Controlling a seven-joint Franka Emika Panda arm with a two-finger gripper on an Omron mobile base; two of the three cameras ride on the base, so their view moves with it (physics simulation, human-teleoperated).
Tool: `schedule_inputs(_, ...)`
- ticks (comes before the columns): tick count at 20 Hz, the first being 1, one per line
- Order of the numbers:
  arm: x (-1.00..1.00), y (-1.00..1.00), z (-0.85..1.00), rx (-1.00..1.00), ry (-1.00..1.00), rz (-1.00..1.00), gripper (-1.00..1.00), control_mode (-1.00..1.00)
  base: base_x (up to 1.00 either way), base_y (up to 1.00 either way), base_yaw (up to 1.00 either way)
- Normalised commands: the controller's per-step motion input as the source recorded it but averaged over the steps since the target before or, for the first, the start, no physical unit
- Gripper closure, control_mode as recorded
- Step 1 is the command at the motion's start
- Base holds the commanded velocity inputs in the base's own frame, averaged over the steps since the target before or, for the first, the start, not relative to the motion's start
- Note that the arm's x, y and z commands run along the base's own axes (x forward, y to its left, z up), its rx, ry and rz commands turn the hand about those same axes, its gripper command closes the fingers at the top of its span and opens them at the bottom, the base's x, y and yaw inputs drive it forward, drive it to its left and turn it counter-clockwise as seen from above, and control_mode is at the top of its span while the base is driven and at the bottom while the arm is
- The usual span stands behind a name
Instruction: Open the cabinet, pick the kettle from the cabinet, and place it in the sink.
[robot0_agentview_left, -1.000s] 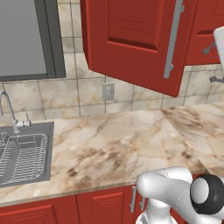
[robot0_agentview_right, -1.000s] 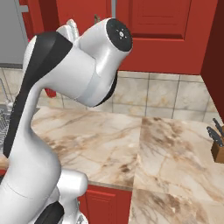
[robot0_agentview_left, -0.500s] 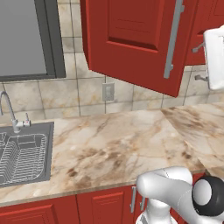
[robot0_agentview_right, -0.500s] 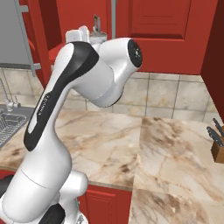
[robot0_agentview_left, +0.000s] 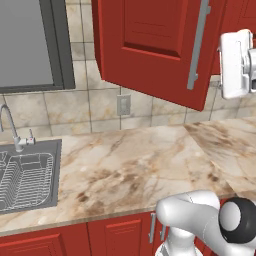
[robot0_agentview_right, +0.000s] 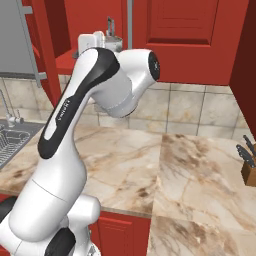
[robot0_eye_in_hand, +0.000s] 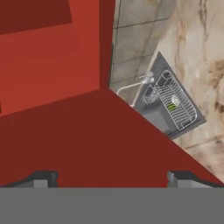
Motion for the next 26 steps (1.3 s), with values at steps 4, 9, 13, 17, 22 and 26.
schedule_inputs(4, 0.25, 0.21, 0.00, 0.10, 0.00, 0.07, -1.00, -1.00, 0.00, 0.00, 0.00)
schedule_inputs(9, 0.04, 0.23, 0.00, 0.13, 0.00, 0.18, -1.00, -1.00, 0.00, 0.00, 0.00)
schedule_inputs(13, -0.16, 0.28, 0.00, 0.07, 0.01, 0.25, -1.00, -1.00, 0.00, 0.00, 0.00)
schedule_inputs(17, -0.28, 0.31, 0.02, 0.01, 0.00, 0.21, -1.00, -1.00, 0.00, 0.00, 0.00)
schedule_inputs(22, -0.32, 0.33, 0.02, 0.00, -0.03, 0.13, -1.00, -1.00, 0.00, 0.00, 0.00)
schedule_inputs(26, -0.26, 0.46, 0.00, 0.00, -0.02, 0.05, -1.00, -1.00, 0.00, 0.00, 0.00)
